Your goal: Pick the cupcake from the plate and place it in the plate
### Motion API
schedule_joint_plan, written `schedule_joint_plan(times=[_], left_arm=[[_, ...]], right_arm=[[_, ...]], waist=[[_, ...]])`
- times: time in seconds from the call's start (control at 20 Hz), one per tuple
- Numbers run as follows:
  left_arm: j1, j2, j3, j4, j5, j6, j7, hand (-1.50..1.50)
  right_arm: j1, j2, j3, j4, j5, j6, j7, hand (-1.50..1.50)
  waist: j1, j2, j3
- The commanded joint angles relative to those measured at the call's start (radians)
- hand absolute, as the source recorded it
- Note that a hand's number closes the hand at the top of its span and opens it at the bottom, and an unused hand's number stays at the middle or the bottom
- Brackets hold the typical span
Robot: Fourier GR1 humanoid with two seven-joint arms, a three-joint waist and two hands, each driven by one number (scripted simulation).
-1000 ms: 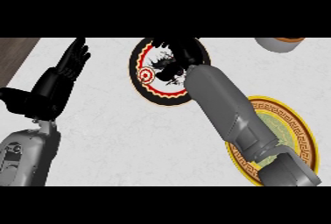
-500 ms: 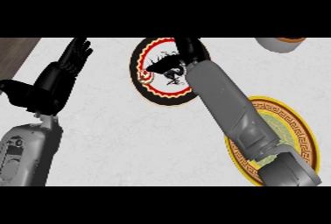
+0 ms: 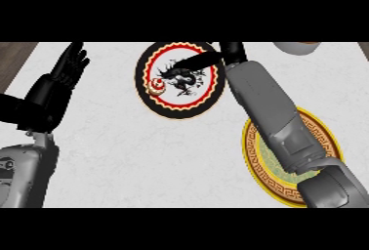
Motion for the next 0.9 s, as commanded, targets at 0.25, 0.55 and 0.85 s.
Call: schedule_joint_plan(times=[0.25, 0.55, 0.85], left_arm=[[0.074, -0.017, -0.001, -0.048, -0.024, 0.018, -0.020, 0.00], [0.056, -0.005, 0.014, -0.058, -0.008, 0.003, 0.014, 0.00], [0.024, -0.034, -0.012, -0.076, -0.017, 0.014, 0.050, 0.00]], right_arm=[[0.077, -0.170, -0.092, 0.050, -0.059, 0.200, -0.163, -1.50], [0.105, -0.314, -0.092, 0.091, -0.036, 0.359, -0.232, -1.50], [0.106, -0.331, -0.095, 0.136, -0.012, 0.373, -0.270, -1.50]], waist=[[-0.027, -0.007, 0.000], [-0.024, -0.004, 0.001], [-0.017, -0.002, 0.001]])
